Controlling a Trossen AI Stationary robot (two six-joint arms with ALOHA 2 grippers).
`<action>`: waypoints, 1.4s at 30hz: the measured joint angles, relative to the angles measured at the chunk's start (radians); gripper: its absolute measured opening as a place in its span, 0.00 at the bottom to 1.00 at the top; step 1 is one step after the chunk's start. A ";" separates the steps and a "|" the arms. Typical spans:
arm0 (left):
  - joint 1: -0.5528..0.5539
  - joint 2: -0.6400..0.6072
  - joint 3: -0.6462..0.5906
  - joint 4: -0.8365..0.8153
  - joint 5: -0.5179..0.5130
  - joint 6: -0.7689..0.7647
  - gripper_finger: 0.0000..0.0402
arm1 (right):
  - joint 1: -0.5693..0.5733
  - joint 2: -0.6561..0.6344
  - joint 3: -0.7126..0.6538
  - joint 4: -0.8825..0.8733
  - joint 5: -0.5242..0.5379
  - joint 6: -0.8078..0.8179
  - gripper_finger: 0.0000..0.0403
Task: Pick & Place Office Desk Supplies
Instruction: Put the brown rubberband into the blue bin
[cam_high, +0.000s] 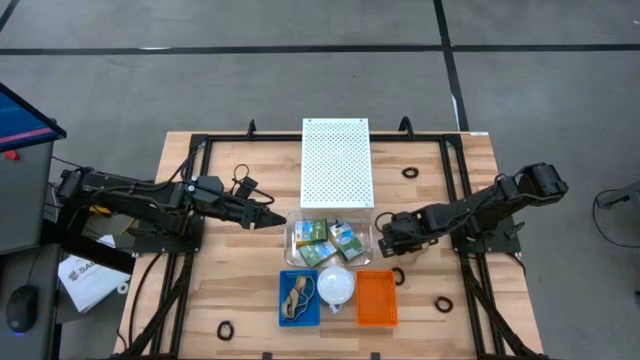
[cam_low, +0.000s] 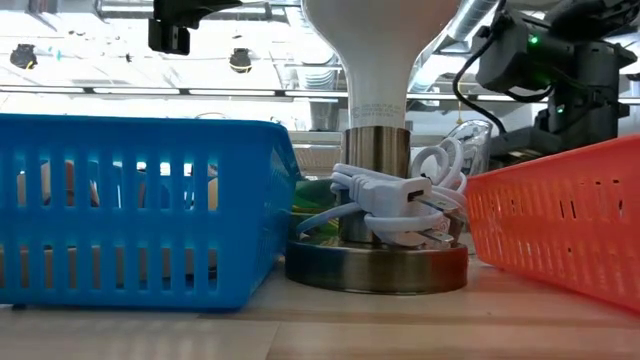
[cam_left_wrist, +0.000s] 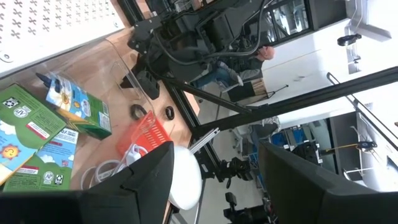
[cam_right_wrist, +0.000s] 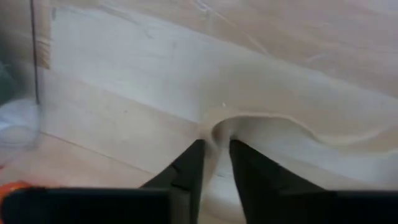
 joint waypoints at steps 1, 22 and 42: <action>0.000 0.000 0.000 0.000 0.000 0.000 0.56 | 0.004 0.000 -0.001 -0.001 0.007 0.000 0.14; 0.000 0.000 0.000 0.083 0.059 0.000 0.56 | 0.137 -0.473 0.240 -0.065 0.372 -0.032 0.00; 0.132 0.449 0.325 0.312 0.077 0.330 0.56 | -0.116 -0.164 0.789 -0.051 0.231 -0.592 0.00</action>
